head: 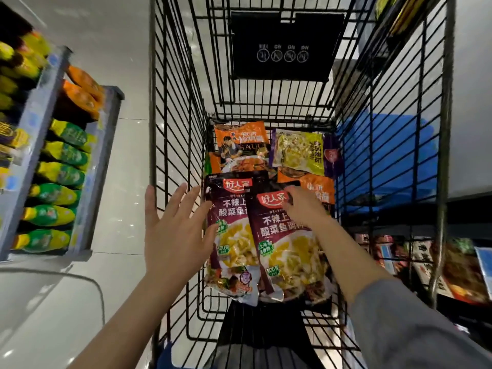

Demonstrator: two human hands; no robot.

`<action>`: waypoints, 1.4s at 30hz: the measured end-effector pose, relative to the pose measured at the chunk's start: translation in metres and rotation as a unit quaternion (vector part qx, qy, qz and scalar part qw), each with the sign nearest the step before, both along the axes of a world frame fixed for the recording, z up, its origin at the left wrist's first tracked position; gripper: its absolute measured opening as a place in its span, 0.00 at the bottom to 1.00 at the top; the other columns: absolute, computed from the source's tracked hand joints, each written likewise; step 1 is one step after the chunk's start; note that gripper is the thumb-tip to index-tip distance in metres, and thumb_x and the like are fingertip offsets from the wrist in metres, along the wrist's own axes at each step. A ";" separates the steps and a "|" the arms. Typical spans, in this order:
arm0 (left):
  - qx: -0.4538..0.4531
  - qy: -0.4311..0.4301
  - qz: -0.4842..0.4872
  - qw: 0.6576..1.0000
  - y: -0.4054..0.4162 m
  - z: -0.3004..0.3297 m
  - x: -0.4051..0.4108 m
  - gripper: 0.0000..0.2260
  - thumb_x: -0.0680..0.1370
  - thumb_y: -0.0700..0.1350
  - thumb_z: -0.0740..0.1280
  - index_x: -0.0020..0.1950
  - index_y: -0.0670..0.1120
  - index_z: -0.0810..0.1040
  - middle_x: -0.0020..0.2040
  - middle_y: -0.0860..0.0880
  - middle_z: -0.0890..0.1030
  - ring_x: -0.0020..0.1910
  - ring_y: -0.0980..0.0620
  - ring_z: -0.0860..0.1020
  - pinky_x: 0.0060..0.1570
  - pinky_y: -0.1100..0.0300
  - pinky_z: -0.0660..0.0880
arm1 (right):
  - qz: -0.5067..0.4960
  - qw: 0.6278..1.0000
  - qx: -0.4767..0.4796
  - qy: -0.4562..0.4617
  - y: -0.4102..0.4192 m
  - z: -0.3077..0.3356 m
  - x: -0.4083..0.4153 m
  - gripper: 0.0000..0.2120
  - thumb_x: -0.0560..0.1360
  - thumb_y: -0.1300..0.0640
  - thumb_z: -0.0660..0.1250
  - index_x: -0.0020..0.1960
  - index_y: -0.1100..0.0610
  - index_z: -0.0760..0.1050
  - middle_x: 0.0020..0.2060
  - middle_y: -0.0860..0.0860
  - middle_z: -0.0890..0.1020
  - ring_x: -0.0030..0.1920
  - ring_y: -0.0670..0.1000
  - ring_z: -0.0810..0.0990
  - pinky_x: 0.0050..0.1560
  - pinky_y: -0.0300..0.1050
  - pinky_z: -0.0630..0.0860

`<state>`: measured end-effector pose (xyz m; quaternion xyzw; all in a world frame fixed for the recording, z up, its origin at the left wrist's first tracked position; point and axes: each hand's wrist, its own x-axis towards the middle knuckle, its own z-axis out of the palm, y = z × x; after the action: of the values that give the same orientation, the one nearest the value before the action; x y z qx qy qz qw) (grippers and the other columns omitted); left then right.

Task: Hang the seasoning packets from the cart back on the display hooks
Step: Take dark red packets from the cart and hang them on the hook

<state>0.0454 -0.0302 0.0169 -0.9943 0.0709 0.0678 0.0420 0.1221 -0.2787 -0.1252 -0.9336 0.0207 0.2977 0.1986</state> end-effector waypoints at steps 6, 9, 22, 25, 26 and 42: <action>-0.027 -0.020 -0.005 0.999 0.001 -0.004 0.001 0.21 0.74 0.58 0.61 0.62 0.50 0.77 0.61 0.51 0.79 0.65 0.48 0.73 0.71 0.37 0.46 | 0.075 0.987 -0.094 0.110 0.010 -0.040 0.038 0.36 0.74 0.54 0.65 0.75 0.49 0.49 0.76 0.54 0.49 0.75 0.61 0.48 0.71 0.63 0.55; -0.047 -0.026 -0.007 0.999 0.002 -0.003 0.000 0.20 0.73 0.58 0.62 0.61 0.50 0.78 0.60 0.52 0.79 0.65 0.50 0.73 0.70 0.36 0.46 | 0.077 0.986 -0.128 0.079 0.022 -0.043 0.031 0.34 0.74 0.53 0.67 0.74 0.50 0.54 0.75 0.54 0.54 0.75 0.58 0.49 0.71 0.63 0.54; -0.214 -0.016 -0.087 0.973 -0.030 -0.031 0.015 0.17 0.74 0.52 0.60 0.57 0.47 0.79 0.57 0.49 0.80 0.58 0.48 0.77 0.67 0.45 0.63 | -0.045 0.998 0.034 0.012 -0.015 0.045 -0.053 0.11 0.77 0.53 0.64 0.58 0.51 0.78 0.55 0.50 0.79 0.54 0.52 0.77 0.51 0.47 0.74; -0.282 0.096 0.016 0.955 -0.053 -0.077 0.065 0.17 0.78 0.50 0.60 0.66 0.48 0.73 0.63 0.48 0.76 0.60 0.48 0.75 0.58 0.54 0.71 | -0.075 0.995 0.066 -0.017 -0.016 0.053 -0.071 0.11 0.78 0.56 0.63 0.58 0.50 0.78 0.54 0.45 0.79 0.55 0.48 0.76 0.50 0.39 0.71; -0.295 0.123 0.066 0.945 -0.056 -0.097 0.083 0.18 0.78 0.48 0.61 0.68 0.48 0.70 0.66 0.47 0.73 0.63 0.47 0.72 0.59 0.53 0.70 | -0.076 0.994 0.073 -0.028 -0.017 0.054 -0.075 0.10 0.78 0.57 0.63 0.56 0.50 0.79 0.53 0.43 0.79 0.54 0.46 0.75 0.51 0.38 0.70; -0.107 0.243 0.037 0.963 -0.018 -0.210 0.135 0.30 0.78 0.55 0.60 0.76 0.48 0.54 0.74 0.41 0.60 0.71 0.41 0.60 0.66 0.44 0.64 | -0.103 0.993 0.042 -0.042 -0.031 0.066 -0.106 0.11 0.79 0.54 0.58 0.58 0.48 0.76 0.55 0.45 0.78 0.54 0.48 0.77 0.51 0.45 0.75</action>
<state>0.1806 -0.0479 -0.1926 -0.9486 0.0490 0.3008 -0.0857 0.0162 -0.3096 -0.0596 -0.9291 0.0955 0.2368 0.2674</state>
